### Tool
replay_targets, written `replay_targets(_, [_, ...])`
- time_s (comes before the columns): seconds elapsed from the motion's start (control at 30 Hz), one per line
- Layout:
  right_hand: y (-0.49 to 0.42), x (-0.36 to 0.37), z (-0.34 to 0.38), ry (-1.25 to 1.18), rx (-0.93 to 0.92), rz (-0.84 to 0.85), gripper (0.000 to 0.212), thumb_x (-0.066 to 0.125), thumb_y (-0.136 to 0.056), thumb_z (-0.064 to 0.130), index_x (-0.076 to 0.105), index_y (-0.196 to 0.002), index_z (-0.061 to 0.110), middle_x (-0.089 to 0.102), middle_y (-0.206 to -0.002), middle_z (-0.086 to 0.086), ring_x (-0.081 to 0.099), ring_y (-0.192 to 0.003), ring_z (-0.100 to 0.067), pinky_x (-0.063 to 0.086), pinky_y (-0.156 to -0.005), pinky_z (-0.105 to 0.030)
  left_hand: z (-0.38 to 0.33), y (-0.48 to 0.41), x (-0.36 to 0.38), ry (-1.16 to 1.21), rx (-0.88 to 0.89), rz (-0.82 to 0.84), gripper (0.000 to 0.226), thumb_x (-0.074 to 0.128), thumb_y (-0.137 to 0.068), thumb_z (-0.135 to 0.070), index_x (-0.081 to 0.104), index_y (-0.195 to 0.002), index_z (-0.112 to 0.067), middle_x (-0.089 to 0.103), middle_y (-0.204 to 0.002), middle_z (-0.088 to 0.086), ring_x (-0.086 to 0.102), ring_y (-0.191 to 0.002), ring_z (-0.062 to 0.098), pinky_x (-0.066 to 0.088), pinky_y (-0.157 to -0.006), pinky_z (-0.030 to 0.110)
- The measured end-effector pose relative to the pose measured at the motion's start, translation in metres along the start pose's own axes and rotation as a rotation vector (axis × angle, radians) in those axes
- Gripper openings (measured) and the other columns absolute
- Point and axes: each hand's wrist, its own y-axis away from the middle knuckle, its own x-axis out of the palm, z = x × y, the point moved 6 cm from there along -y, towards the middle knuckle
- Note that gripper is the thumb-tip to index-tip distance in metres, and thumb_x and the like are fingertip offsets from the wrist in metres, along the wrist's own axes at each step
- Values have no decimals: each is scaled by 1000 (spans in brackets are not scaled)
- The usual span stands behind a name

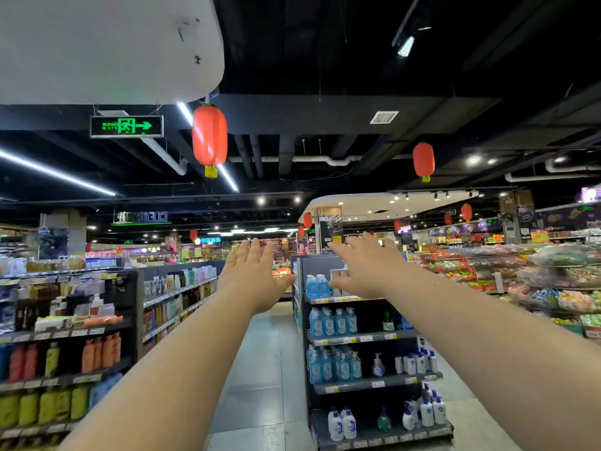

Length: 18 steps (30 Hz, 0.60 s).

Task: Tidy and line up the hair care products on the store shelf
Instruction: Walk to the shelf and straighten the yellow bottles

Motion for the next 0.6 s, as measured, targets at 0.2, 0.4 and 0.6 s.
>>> replay_targets(0.2, [3, 4, -3, 15, 4, 12, 75, 43, -90, 57, 8, -149, 29, 14, -158, -3, 6, -146, -33, 13, -114, -59, 0, -1, 6, -37, 0, 1, 81, 20, -88, -66, -5, -149, -19, -7, -158, 10, -9, -145, 28, -5, -117, 43])
replay_targets(0.4, [3, 15, -5, 20, -4, 33, 75, 42, -89, 58, 7, -149, 30, 12, -159, -4, 5, -146, -32, 12, -114, -60, -3, 2, 15, -30, 0, 19, 82, 22, -88, -66, -6, -149, -20, -8, -158, 9, -10, -145, 28, -4, -117, 44])
replay_targets(0.6, [8, 39, -5, -26, -16, 81, 74, 43, -90, 57, 8, -149, 30, 13, -158, -3, 6, -146, -32, 12, -114, -58, -7, 12, 35, -19, -38, 102, 83, 28, -86, -68, -6, -148, -25, -7, -158, 6, -5, -145, 32, 0, -115, 56])
